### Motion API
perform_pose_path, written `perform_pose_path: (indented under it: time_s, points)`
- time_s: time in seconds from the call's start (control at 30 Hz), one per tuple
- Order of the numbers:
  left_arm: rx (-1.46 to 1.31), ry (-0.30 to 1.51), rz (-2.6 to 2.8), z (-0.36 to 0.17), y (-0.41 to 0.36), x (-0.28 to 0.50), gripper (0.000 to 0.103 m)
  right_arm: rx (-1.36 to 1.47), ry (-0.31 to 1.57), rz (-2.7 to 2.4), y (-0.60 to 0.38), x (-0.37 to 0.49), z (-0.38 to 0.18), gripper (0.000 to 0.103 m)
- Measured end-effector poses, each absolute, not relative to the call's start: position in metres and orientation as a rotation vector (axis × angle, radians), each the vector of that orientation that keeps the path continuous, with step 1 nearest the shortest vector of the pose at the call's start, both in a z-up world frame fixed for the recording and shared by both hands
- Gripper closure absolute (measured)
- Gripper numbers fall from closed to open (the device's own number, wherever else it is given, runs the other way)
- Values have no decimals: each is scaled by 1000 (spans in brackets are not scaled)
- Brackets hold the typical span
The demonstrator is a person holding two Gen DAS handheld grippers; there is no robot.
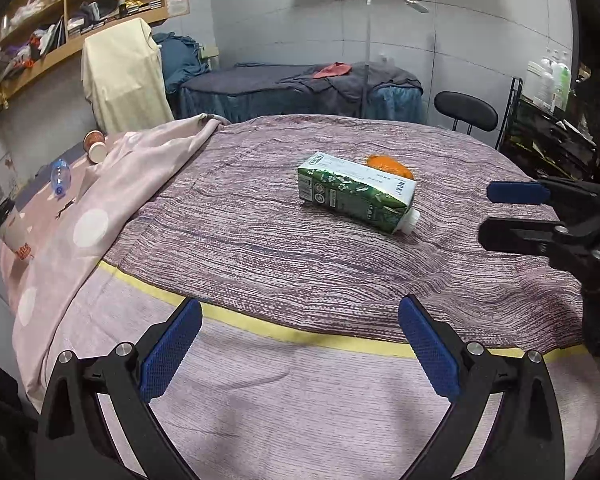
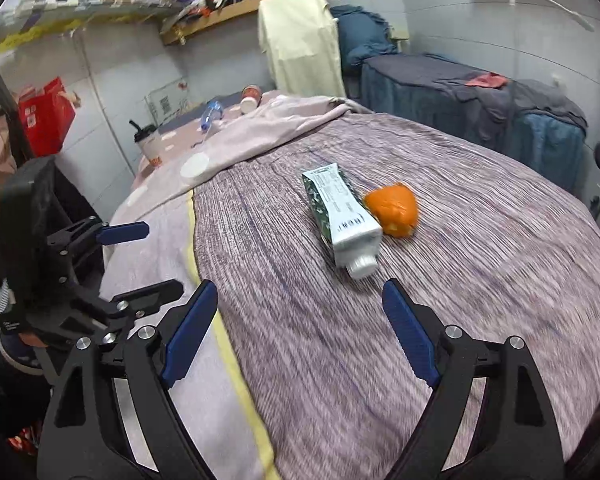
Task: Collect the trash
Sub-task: 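Grasp the white-and-green juice carton with the right tool, then grasp the orange with the left tool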
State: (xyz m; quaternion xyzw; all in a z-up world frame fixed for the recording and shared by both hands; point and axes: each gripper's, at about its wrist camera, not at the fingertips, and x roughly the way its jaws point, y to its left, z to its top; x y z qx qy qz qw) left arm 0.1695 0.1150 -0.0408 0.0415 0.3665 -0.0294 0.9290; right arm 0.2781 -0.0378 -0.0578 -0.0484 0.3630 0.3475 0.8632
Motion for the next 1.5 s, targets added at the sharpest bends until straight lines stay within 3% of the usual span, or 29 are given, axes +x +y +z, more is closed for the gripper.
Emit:
perform_pose_path:
  time_s: [0.4, 0.63, 0.73, 1.23, 1.5]
  points:
    - [83, 765, -77, -45, 132, 194, 6, -296, 841, 747, 21, 374, -83, 38]
    - [74, 786, -87, -51, 139, 210, 6, -390, 902, 782, 51, 402, -105, 41]
    - [61, 800, -91, -55, 140, 217, 6, -404, 911, 778, 58, 406, -111, 50]
    - [130, 798, -231, -49, 87, 274, 16, -87, 765, 583, -72, 361, -48, 51]
    - [143, 858, -325, -59, 37, 337, 17, -23, 759, 492, -129, 335, -49, 51]
